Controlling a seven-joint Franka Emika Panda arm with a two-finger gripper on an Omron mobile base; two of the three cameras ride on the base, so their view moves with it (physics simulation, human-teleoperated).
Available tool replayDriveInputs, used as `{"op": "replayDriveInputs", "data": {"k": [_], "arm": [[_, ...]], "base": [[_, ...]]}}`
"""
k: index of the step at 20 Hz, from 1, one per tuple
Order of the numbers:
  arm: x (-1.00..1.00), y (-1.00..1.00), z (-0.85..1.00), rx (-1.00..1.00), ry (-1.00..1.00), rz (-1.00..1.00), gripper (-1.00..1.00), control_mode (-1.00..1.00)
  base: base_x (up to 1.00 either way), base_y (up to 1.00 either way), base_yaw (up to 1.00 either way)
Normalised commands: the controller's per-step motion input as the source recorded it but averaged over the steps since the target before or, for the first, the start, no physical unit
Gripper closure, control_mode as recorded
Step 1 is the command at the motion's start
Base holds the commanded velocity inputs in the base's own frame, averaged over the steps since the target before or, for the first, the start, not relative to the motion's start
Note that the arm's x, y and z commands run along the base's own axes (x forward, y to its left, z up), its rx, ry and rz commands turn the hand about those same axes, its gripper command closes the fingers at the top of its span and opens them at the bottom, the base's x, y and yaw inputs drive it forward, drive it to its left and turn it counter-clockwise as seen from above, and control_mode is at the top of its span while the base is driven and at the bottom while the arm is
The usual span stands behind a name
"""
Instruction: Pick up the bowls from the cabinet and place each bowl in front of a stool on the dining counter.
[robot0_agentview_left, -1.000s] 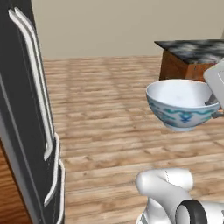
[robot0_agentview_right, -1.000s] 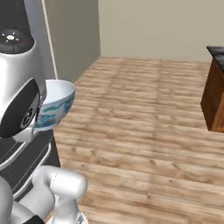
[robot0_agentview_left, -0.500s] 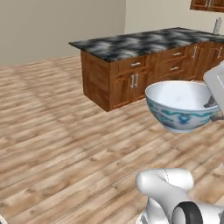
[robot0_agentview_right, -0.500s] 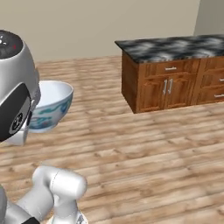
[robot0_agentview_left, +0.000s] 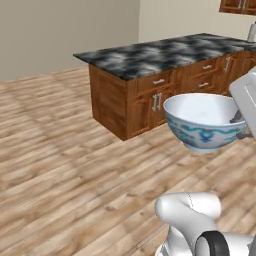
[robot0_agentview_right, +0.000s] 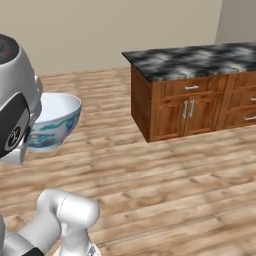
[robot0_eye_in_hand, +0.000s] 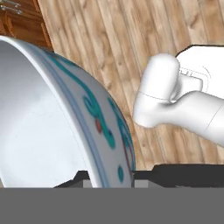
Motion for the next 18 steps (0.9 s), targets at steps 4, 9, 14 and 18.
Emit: {"op": "replayDriveInputs", "data": {"k": [4,9,14,18], "arm": [[0.00,0.00,0.00,0.00,0.00,0.00,1.00,1.00],[0.00,0.00,0.00,0.00,0.00,0.00,1.00,1.00],[0.00,0.00,0.00,0.00,0.00,0.00,1.00,1.00],[0.00,0.00,0.00,0.00,0.00,0.00,1.00,1.00]], "base": [[1.00,0.03,0.01],[1.00,0.27,0.03],[1.00,0.46,0.01],[1.00,0.89,-0.03]]}}
